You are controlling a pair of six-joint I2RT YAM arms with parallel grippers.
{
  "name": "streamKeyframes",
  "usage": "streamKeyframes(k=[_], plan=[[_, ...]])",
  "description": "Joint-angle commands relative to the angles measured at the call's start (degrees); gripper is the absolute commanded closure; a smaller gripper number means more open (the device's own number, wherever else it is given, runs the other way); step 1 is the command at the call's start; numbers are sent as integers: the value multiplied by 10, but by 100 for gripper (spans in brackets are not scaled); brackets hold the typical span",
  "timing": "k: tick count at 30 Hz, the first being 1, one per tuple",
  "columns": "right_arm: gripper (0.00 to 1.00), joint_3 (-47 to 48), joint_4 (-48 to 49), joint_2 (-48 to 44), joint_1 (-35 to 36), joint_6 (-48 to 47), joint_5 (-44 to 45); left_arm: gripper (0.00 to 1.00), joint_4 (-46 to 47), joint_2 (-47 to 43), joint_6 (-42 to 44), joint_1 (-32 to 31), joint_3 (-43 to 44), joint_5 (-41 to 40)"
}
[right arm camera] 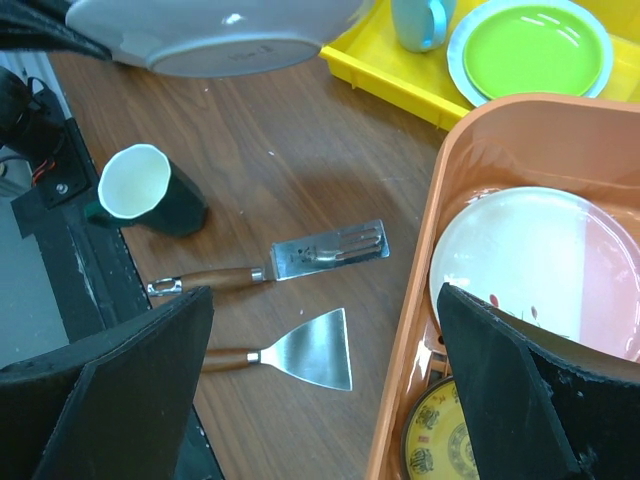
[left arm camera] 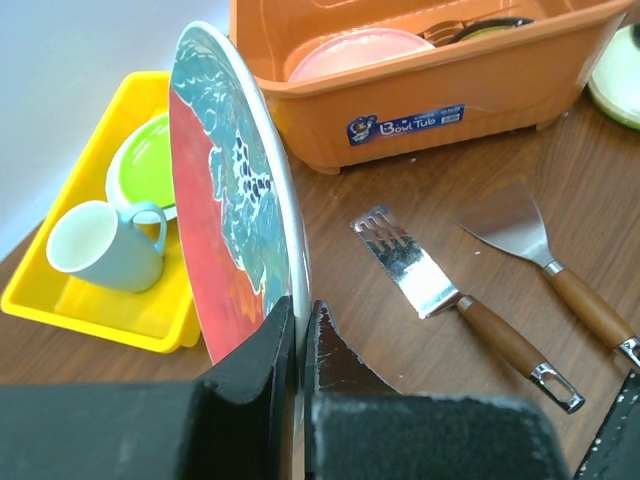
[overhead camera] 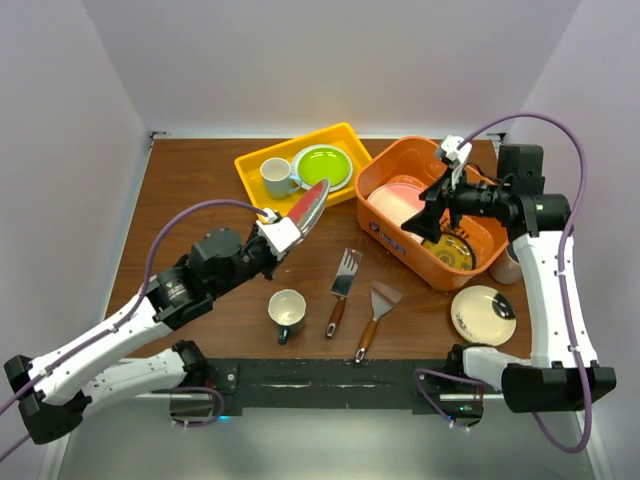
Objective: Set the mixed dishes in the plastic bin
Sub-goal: Pick up the plate at the center of the board.
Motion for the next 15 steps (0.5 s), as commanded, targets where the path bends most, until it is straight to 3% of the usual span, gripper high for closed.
streamKeyframes(k=[1,15], plan=[[1,28,16,-18,2,28,18,100,150,4,71,-51,64,-89],[1,32,55,-36,2,116,66,100,159,49,157,-147,76,-208]])
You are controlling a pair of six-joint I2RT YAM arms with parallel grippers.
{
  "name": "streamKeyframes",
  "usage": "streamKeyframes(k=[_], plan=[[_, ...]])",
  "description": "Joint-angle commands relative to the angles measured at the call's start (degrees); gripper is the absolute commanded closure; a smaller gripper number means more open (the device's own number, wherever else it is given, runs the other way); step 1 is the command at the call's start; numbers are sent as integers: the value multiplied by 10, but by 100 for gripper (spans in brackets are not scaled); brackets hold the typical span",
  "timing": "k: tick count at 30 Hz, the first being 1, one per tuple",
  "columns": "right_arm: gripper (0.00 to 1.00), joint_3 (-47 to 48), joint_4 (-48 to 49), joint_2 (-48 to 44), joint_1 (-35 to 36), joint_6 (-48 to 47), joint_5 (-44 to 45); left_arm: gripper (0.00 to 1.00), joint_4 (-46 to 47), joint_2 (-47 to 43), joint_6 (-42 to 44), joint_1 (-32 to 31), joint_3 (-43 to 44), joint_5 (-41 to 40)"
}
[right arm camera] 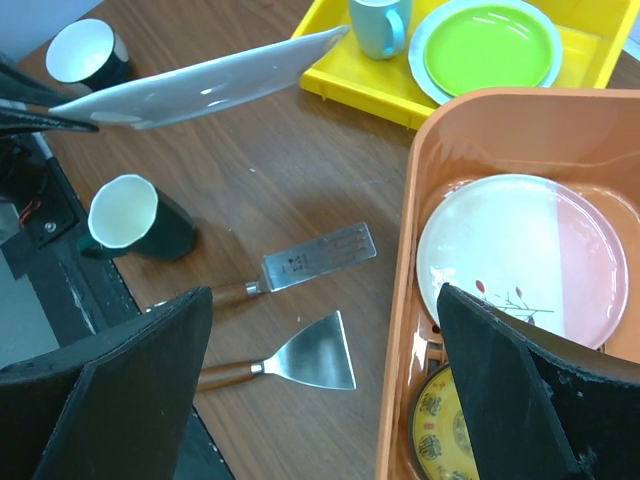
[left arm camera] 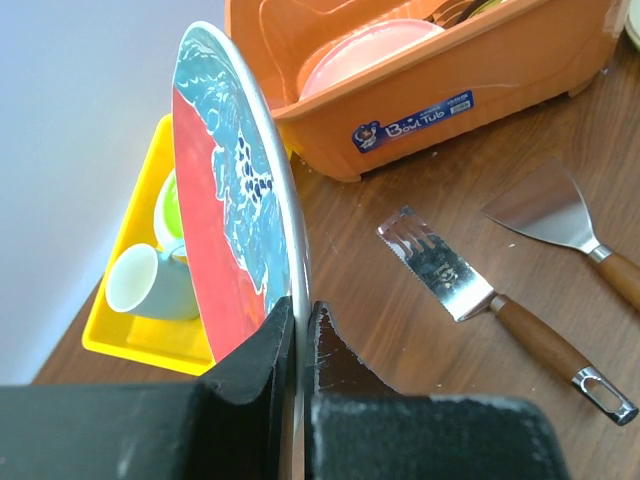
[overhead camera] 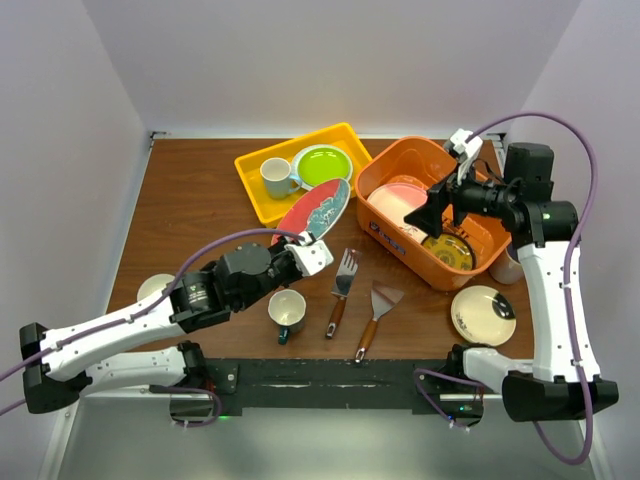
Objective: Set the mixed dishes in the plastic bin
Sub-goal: Pick up the plate at the center of the board.
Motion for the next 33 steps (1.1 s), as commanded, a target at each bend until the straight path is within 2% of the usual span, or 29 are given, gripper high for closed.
streamKeyframes(k=[1,7,33], plan=[[1,27,30,-9,2,47,14,100,153,-6,65,-18,55,-63],[1,31,41,-9,2,77,5,100,161,9,89,-38,55,-88],[1,43,44,-16,2,100,-39,100,217,49,159,-87,46,-161]])
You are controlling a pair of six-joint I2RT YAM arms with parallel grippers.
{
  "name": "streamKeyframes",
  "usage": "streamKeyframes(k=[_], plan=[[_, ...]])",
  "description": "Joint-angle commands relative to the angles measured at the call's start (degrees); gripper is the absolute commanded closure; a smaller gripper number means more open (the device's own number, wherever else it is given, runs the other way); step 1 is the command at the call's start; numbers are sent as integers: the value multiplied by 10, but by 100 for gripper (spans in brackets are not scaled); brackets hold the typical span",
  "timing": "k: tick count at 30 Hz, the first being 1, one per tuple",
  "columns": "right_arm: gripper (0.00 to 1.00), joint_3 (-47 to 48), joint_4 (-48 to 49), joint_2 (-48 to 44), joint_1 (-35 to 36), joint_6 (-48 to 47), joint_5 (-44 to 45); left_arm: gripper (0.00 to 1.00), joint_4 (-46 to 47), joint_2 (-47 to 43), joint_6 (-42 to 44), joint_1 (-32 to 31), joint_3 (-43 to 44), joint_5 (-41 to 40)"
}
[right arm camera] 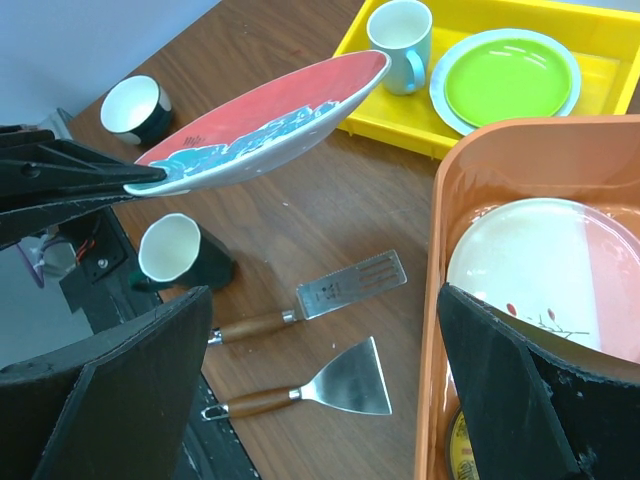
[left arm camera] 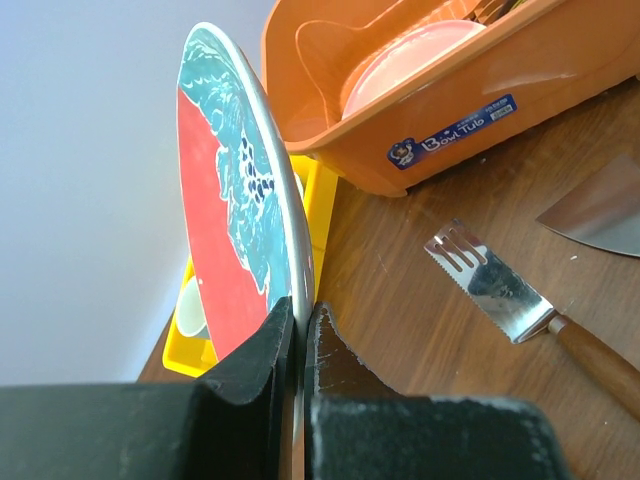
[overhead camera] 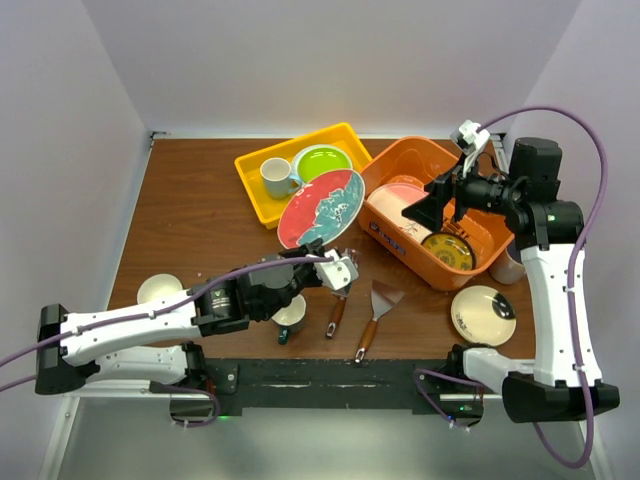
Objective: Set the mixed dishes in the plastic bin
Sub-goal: Pick up the plate at the center of the board.
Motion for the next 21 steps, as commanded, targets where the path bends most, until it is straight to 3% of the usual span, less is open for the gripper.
streamKeyframes(k=[1,21], plan=[[1,21,15,-13,2,13,-15,100,141,-11,54,-10,42,-43],[1,21,23,-20,3,34,-10,100,208,10,106,-41,22,-93]])
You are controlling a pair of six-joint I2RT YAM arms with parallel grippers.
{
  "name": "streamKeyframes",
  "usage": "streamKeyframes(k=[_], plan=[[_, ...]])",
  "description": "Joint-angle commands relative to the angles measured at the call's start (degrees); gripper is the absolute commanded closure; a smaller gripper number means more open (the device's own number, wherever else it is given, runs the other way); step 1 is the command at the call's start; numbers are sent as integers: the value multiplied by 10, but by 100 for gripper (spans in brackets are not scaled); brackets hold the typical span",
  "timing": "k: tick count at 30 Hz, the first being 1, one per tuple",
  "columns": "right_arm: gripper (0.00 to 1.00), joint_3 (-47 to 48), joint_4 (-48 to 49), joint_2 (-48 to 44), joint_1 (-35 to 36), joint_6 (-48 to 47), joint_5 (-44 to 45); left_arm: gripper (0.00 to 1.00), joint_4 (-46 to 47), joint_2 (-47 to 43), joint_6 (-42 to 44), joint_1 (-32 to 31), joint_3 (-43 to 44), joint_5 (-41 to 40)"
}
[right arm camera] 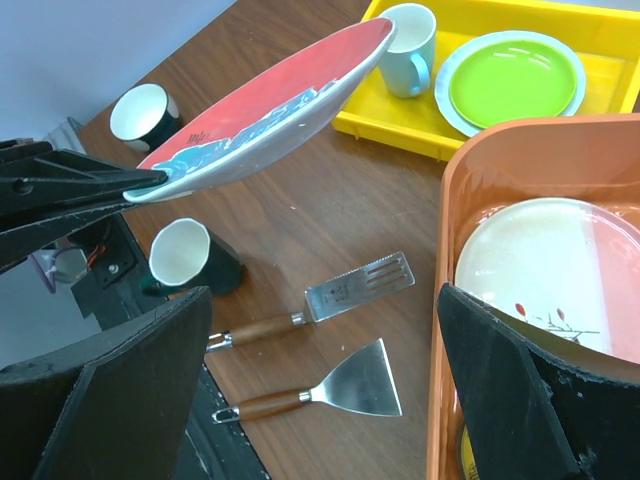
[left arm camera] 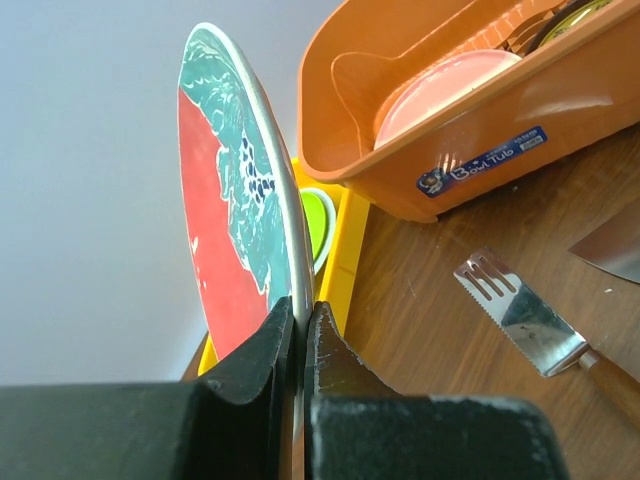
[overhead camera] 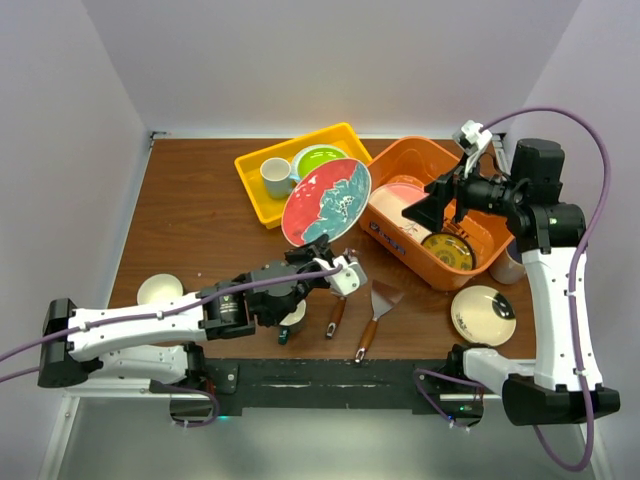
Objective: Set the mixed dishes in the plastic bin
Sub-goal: Pick up the plate at the center of the board.
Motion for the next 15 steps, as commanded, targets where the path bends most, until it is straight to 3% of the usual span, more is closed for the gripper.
streamKeyframes(k=[1,15], plan=[[1,21,22,-11,2,17,-9,100,140,-10,53,-7,22,-37],[1,38,23,-11,2,38,-5,100,184,7,85,-21,10,-63]])
